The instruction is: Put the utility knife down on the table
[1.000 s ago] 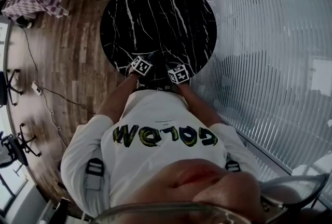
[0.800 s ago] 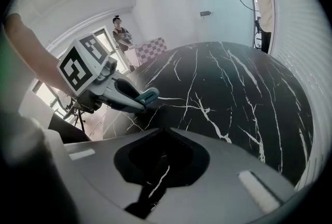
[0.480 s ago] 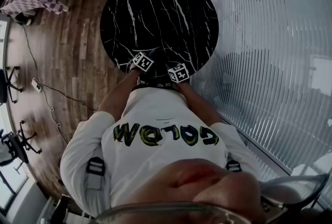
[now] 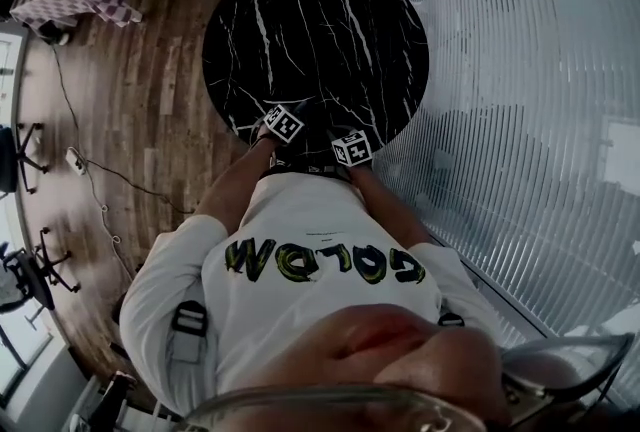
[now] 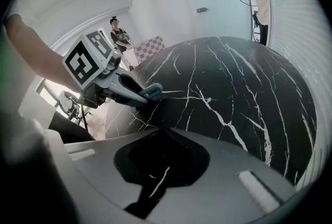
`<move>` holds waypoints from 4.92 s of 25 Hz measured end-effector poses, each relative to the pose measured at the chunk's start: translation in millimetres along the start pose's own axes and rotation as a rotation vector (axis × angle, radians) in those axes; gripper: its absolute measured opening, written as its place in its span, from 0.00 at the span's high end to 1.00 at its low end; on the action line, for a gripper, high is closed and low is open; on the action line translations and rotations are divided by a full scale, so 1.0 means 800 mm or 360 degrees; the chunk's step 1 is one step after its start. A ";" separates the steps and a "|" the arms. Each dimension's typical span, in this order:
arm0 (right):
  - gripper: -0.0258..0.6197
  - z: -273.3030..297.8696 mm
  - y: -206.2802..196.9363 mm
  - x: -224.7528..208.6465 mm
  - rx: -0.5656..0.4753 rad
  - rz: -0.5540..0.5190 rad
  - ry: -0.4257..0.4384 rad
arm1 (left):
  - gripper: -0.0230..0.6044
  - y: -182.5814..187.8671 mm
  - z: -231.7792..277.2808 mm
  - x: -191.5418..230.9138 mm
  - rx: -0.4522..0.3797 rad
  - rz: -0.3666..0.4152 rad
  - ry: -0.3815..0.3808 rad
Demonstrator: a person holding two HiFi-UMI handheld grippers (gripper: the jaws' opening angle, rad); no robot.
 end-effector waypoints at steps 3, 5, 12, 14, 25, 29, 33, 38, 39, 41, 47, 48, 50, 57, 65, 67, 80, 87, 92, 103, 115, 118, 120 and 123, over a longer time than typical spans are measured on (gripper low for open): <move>0.96 0.001 0.006 0.002 -0.0016 -0.0006 0.0012 | 0.84 0.000 -0.002 0.006 0.0012 -0.0014 0.0003; 0.96 0.000 0.004 0.002 -0.0021 0.0003 0.0017 | 0.84 0.003 -0.002 0.004 0.0005 0.0003 0.0000; 0.96 -0.001 0.005 0.003 -0.0029 0.0021 0.0016 | 0.84 0.005 -0.004 0.004 -0.0005 0.0046 -0.0031; 0.96 -0.003 0.006 0.003 -0.0034 0.0023 0.0016 | 0.84 0.005 -0.005 0.003 -0.0006 0.0048 -0.0038; 0.96 -0.005 0.014 0.002 -0.0075 0.0031 0.0017 | 0.80 -0.011 -0.011 0.002 0.0146 0.0023 -0.0038; 0.96 -0.006 0.013 -0.001 -0.0074 0.0021 0.0004 | 0.79 -0.013 -0.009 0.002 0.0153 0.0004 -0.0049; 0.96 -0.009 0.013 -0.002 -0.0089 0.0004 -0.0003 | 0.77 -0.006 -0.006 -0.001 0.0118 -0.0003 -0.0069; 0.96 -0.010 0.010 -0.002 -0.0097 -0.0009 -0.0010 | 0.73 -0.007 -0.007 -0.002 0.0114 -0.0010 -0.0051; 0.96 -0.011 0.009 -0.002 -0.0097 -0.0012 -0.0018 | 0.71 -0.010 -0.008 -0.003 0.0133 -0.0015 -0.0044; 0.96 -0.013 0.008 -0.002 -0.0099 -0.0014 -0.0028 | 0.69 -0.018 -0.011 -0.004 0.0181 -0.0025 -0.0033; 0.96 -0.017 0.003 0.001 -0.0105 -0.0015 -0.0036 | 0.63 -0.017 -0.012 -0.003 0.0139 -0.0031 0.0005; 0.96 -0.018 0.002 0.000 -0.0107 -0.0014 -0.0038 | 0.62 -0.015 -0.012 -0.001 0.0122 -0.0026 0.0016; 0.96 -0.020 0.001 0.001 -0.0108 -0.0012 -0.0044 | 0.61 -0.013 -0.014 0.001 0.0106 -0.0022 0.0035; 0.96 -0.024 -0.008 -0.001 -0.0123 0.0010 -0.0050 | 0.61 -0.016 -0.019 -0.006 0.0115 -0.0041 0.0061; 0.96 -0.057 0.041 0.003 -0.0395 0.0090 0.0002 | 0.66 0.010 -0.062 -0.007 -0.0227 -0.0130 0.0179; 0.96 -0.074 0.061 0.011 -0.0503 0.0097 0.0042 | 0.76 0.029 -0.086 -0.010 -0.0369 -0.0130 0.0215; 0.96 -0.209 0.141 0.115 -0.0950 -0.0140 0.0273 | 0.96 0.146 -0.247 -0.047 -0.1110 -0.0178 0.0235; 0.96 -0.262 0.164 0.144 -0.1067 -0.0194 0.0306 | 0.96 0.165 -0.300 -0.050 -0.1325 -0.0227 0.0269; 0.96 -0.287 0.178 0.161 -0.1136 -0.0276 0.0300 | 0.96 0.171 -0.333 -0.052 -0.1445 -0.0225 0.0348; 0.96 -0.313 0.195 0.184 -0.1211 -0.0302 0.0353 | 0.96 0.191 -0.378 -0.067 -0.1562 -0.0147 0.0351; 0.96 -0.309 0.203 0.194 -0.1197 -0.0336 0.0355 | 0.96 0.188 -0.372 -0.060 -0.1501 -0.0155 0.0353; 0.96 -0.312 0.203 0.194 -0.1203 -0.0336 0.0341 | 0.96 0.189 -0.372 -0.060 -0.1496 -0.0169 0.0347; 0.96 -0.313 0.202 0.193 -0.1202 -0.0338 0.0334 | 0.96 0.190 -0.371 -0.061 -0.1500 -0.0170 0.0339; 0.96 -0.312 0.201 0.191 -0.1202 -0.0340 0.0328 | 0.96 0.192 -0.368 -0.063 -0.1496 -0.0159 0.0329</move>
Point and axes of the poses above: the fingertips, and each gripper's own axes: z forward along the fingers, x to its left, y out of its top, the point moved 3 cm from there along -z, backward along the fingers, and after that the axes turned 14 degrees about z, right-handed, at the moved point
